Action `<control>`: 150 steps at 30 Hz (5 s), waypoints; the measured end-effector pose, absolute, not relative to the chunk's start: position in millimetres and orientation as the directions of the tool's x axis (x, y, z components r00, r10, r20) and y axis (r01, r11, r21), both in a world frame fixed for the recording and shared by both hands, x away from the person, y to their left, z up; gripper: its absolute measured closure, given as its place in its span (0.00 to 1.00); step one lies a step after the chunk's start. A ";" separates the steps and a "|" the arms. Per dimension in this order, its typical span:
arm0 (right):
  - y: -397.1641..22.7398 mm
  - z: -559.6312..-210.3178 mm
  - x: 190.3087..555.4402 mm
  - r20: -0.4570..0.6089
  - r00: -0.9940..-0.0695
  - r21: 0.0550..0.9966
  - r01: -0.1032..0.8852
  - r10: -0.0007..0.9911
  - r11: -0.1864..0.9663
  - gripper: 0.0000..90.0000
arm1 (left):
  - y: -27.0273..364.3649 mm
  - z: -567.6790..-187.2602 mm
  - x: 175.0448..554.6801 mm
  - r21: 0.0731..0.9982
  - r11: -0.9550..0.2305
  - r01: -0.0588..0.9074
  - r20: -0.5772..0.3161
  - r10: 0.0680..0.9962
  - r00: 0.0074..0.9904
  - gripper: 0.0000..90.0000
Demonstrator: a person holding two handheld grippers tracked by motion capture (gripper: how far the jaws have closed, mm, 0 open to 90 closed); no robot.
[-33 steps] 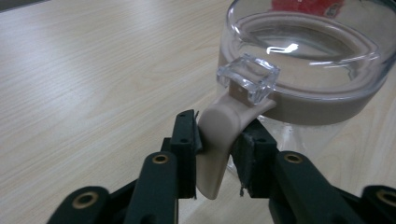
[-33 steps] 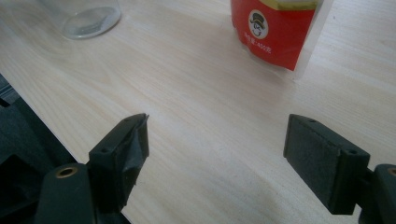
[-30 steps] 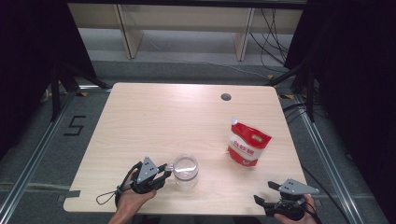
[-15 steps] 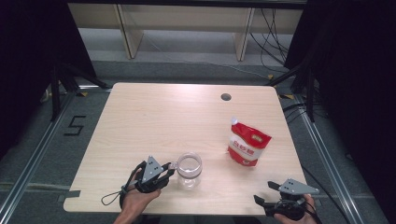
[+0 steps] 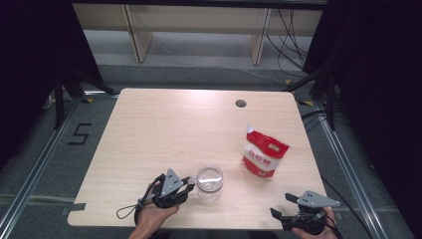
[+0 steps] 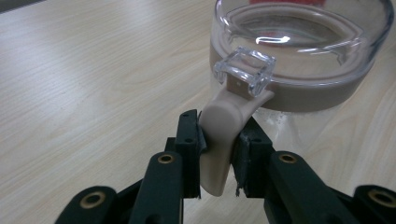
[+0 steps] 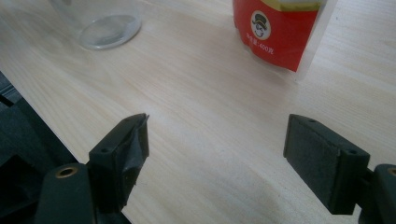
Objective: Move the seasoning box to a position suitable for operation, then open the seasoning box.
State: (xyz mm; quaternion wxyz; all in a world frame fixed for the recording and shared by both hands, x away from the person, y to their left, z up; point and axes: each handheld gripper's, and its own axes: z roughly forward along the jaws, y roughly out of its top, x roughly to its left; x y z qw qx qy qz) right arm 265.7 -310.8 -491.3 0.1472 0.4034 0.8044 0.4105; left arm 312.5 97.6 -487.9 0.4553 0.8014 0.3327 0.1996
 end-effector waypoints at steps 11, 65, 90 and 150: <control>-308.8 -491.6 265.2 0.103 -0.636 0.784 0.525 0.765 0.331 0.26 | 81.8 -486.9 312.6 0.860 -0.360 0.361 -0.008 0.698 0.716 0.81; -310.7 -490.3 265.1 0.093 -0.653 0.808 0.491 0.752 0.326 0.26 | 105.5 -472.5 308.2 0.870 -0.269 0.413 -0.141 0.668 0.731 0.41; -309.0 -490.4 264.8 0.081 -0.650 0.814 0.480 0.755 0.326 0.26 | 111.5 -462.7 303.2 0.903 -0.229 0.364 -0.121 0.678 0.725 0.99; -282.5 -481.7 268.2 0.120 -0.728 0.866 0.408 0.675 0.287 0.45 | 80.9 -450.7 318.0 0.914 -0.226 0.337 -0.123 0.638 0.760 0.99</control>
